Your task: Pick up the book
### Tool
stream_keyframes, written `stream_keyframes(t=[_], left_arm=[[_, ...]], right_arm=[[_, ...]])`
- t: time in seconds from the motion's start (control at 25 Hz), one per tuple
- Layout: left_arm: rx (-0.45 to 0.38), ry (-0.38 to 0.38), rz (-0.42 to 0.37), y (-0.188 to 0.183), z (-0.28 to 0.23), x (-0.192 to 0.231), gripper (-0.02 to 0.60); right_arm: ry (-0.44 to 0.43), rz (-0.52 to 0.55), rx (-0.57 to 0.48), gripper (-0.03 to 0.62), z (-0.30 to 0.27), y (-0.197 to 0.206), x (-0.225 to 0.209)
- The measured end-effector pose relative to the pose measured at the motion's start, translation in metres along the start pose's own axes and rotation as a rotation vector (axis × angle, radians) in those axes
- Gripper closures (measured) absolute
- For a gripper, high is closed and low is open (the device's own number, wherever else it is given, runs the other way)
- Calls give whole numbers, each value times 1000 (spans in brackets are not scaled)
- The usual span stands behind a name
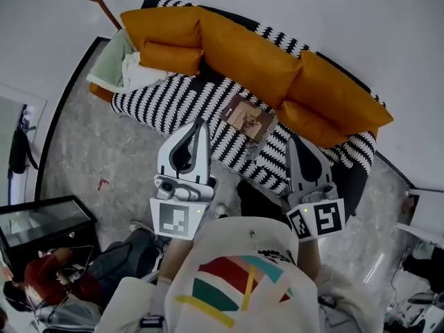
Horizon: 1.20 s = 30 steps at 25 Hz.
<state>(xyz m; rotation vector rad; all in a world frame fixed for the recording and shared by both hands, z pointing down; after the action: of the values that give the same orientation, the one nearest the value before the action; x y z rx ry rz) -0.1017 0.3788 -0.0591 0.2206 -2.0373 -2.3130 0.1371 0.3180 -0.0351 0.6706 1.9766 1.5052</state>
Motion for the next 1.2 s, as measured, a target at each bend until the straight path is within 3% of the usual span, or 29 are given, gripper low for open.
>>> stream_keyframes(t=[0.24,0.52,0.8,1.0,1.2], left_arm=[[16,-8,-7,14,-92,13,588],[123,4,-14,53,-142,21,588],[254,155,10,167,-207,15,588],[256,188,22,239,-246,0,588],[339,200,72,316,-256,-20,588]], right_arm=[[10,-34,-3,582,-61,-18,-75],[-18,-99,22,582,-101,-1,-111],[-30,-280,90,580,-146,84,-144],[87,-272,135,580,-175,147,-171],[154,-274,198,580,-203,211,-184]])
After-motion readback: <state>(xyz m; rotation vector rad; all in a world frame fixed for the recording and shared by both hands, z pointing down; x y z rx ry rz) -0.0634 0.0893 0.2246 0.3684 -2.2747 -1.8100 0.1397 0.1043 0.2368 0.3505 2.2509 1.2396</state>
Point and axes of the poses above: the fingertips, and each gripper's own axes: z backward along the fingers, x to its left, y out of its underside, the point moved 9 cm from there along z, backward along the fingers, and after that the axes turned 8 degrees about x, right-handed, at the moved point
